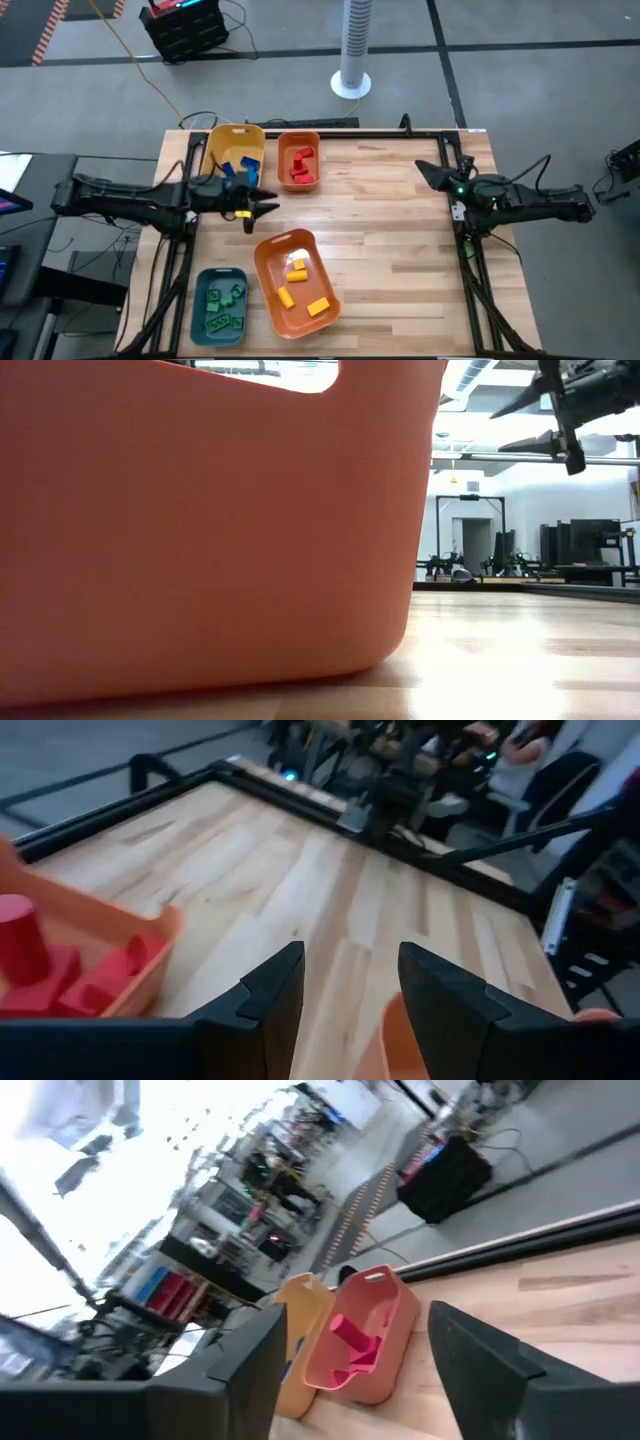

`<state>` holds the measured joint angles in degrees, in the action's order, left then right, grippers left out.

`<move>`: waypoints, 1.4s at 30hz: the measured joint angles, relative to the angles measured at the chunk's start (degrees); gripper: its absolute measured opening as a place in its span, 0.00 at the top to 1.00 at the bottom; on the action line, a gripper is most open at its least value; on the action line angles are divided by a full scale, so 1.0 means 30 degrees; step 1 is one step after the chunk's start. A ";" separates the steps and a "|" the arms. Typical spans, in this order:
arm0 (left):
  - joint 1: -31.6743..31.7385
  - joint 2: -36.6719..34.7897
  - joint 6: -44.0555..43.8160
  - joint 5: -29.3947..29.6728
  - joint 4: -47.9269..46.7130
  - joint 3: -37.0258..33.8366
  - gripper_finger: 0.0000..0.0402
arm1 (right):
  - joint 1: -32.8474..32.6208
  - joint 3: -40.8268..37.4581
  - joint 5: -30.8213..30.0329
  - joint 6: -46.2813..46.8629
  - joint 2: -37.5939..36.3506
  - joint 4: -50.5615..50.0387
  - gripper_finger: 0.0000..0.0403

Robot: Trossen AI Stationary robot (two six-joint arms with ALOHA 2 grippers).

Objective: Sort blocks
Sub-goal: Return to Home Position

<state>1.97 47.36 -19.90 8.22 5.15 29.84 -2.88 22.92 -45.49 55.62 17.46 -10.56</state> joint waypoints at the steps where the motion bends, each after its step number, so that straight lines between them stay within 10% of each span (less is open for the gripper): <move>1: -0.0125 -0.0159 0.0074 -0.0006 0.0978 -0.0697 0.61 | -0.0080 -0.0430 0.0073 -0.0389 -0.0454 0.0430 0.39; 16: -0.0283 -0.0559 -0.0898 0.3713 0.9779 -0.6251 0.62 | -0.0384 -0.4348 0.2903 -0.5217 -0.5605 0.2159 0.65; 33: -0.0888 -0.0542 0.0124 0.3866 0.9473 -0.7327 0.96 | -0.0348 -0.7476 0.3817 -0.5829 -0.5786 0.5325 0.77; 42: -0.0888 -0.0571 -0.0046 0.2905 0.4147 -0.7244 1.00 | 0.0529 -0.7484 0.1988 -0.8344 -0.5704 0.5104 0.81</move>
<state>-0.69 45.65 -20.04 16.94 17.59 8.11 -1.29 0.47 -39.53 30.58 0.34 4.75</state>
